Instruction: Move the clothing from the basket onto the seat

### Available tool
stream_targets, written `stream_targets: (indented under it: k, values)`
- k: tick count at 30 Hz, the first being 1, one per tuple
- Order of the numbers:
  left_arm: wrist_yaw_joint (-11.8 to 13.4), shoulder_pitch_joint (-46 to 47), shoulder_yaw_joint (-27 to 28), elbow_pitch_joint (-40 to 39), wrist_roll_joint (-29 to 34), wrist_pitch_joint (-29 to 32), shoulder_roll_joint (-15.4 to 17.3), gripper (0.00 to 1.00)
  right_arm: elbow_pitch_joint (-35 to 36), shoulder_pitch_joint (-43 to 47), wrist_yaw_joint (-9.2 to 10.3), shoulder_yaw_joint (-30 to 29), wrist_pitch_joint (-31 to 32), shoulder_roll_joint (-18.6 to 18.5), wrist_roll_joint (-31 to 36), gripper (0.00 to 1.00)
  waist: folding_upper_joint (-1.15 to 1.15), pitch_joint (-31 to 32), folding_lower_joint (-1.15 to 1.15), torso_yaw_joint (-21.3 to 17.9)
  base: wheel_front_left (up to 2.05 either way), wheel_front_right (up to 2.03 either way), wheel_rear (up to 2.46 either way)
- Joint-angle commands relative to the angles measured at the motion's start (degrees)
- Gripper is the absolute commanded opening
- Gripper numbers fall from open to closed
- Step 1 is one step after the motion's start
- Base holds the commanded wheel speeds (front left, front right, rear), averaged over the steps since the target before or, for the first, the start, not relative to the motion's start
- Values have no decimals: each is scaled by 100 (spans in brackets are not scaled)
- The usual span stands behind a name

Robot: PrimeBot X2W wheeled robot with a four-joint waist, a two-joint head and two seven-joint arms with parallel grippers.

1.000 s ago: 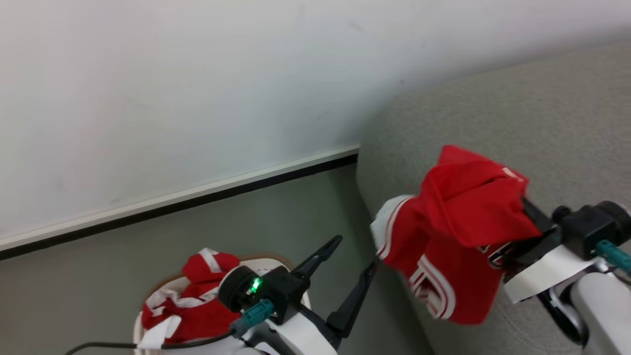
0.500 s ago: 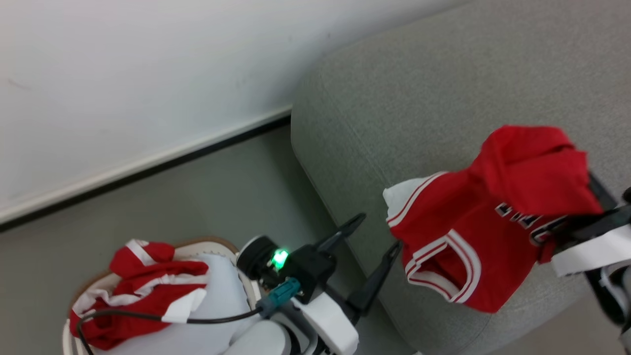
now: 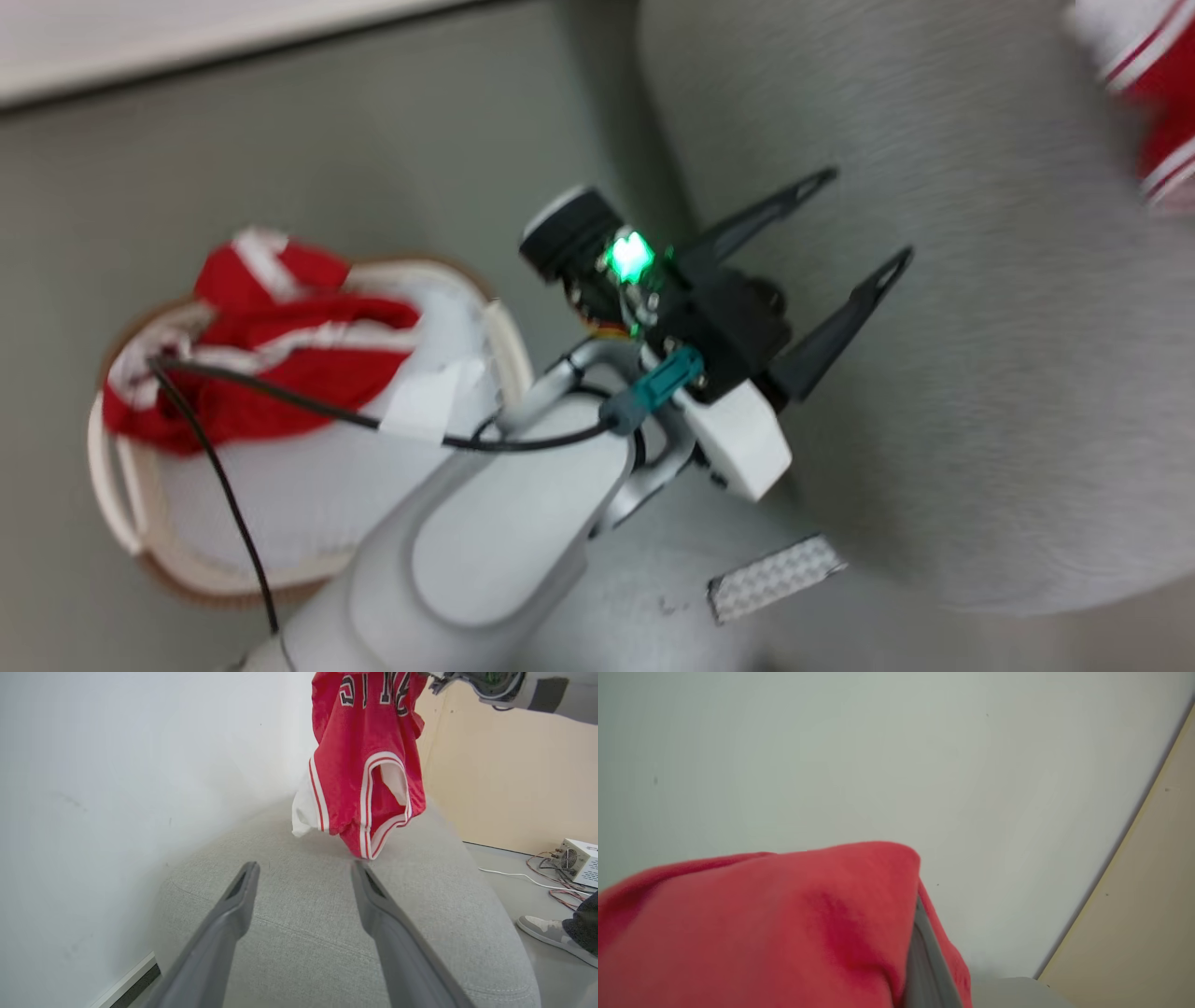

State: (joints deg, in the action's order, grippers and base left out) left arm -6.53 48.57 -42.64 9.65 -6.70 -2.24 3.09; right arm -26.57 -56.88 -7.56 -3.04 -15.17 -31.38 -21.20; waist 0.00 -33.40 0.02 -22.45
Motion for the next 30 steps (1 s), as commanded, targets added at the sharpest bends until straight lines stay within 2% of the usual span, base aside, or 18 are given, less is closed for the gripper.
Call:
stream_targets:
  k: [1,5,7,10,14,15,16,17,21,24,25,30]
  values:
    - [25,285,-52,95,44,-123,4,100,-245,-487,14,-253,2,-258,117,0,0,-1010,-2,835,0,0,0]
    - [190,666,-267,246,-157,-376,-13,100,-925,-1479,14,-952,3,-562,528,0,0,-1290,-2,1186,0,0,0]
    - [321,785,-406,276,-328,-476,-12,100,-1365,-1732,14,-1114,15,-616,818,0,0,-1380,-2,1322,0,0,0]
    - [507,891,-597,355,-510,-559,-15,100,-2038,-1907,14,-1322,20,-572,1209,0,0,-1470,-2,1478,0,0,0]
    - [729,973,-773,469,-753,-670,-13,100,-2838,-1708,14,-1668,9,-294,1617,0,0,-1556,-2,1614,0,0,0]
    - [773,982,-819,506,-787,-707,-14,100,-2954,-1648,14,-1729,7,-191,1710,16,0,-1559,-2,1632,0,0,0]
    - [804,993,-846,548,-835,-723,-14,100,-3045,-1614,14,-1800,6,-99,1747,40,0,-1553,-2,1643,0,0,0]
    - [841,999,-868,603,-860,-763,-12,100,-3156,-1558,14,-1830,5,-7,1776,100,0,-1532,-2,1645,0,0,0]
    - [920,854,-838,861,-981,-890,2,100,-2967,-1311,14,-1658,3,318,1856,100,0,-1271,-2,1558,0,0,0]
    - [997,601,-712,1047,-1097,-1029,154,100,-2607,-830,14,-1354,5,634,1785,100,0,-897,-2,1410,0,0,0]
    - [997,601,-712,1047,-1097,-1029,154,100,-2607,-830,14,-1354,5,634,1785,100,0,-897,-2,1410,0,0,0]
    - [1226,-102,-400,1191,-1379,-1210,456,100,-1770,355,14,-990,5,1214,1550,100,0,-28,-2,1189,0,0,0]
